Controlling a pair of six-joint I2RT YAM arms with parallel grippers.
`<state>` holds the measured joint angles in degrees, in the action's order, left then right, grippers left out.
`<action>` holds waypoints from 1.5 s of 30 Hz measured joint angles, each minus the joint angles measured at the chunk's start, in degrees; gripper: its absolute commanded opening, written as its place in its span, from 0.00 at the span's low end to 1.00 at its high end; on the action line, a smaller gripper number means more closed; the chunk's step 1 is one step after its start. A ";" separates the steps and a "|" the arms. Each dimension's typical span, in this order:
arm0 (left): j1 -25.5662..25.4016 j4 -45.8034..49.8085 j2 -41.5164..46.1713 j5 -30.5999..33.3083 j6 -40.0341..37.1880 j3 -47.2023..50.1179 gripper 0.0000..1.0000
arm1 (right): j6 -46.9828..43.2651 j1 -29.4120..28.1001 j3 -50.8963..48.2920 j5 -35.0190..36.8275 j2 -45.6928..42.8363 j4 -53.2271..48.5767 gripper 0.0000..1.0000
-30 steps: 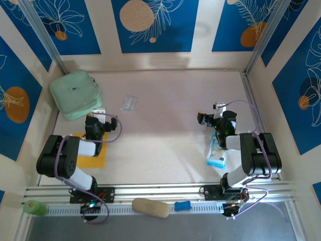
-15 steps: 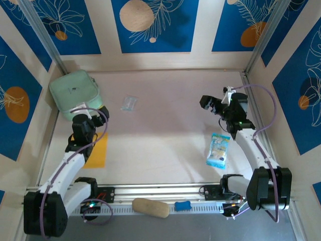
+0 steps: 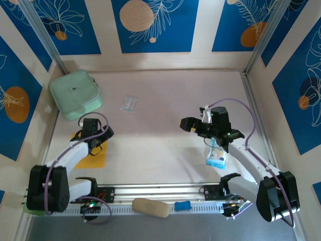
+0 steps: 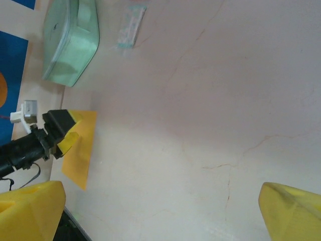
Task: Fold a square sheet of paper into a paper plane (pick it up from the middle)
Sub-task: Move the square sheet of paper to the bottom-center of the table.
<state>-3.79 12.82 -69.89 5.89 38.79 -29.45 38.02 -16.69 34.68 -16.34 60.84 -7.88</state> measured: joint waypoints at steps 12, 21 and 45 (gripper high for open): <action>-0.02 4.57 -3.43 -5.01 4.33 -2.32 1.00 | 1.49 -0.61 -1.27 2.86 -0.72 -2.12 0.99; -19.58 0.39 6.23 -6.19 23.37 4.85 1.00 | 3.17 -1.22 -3.67 3.69 -1.81 -2.93 0.99; -29.27 -9.22 -5.51 -6.19 20.94 -7.50 0.97 | 5.14 -4.63 -5.55 3.37 -6.34 -6.56 0.99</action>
<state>-33.06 3.60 -75.40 -0.30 59.72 -36.95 43.16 -21.32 29.12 -12.97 54.50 -14.44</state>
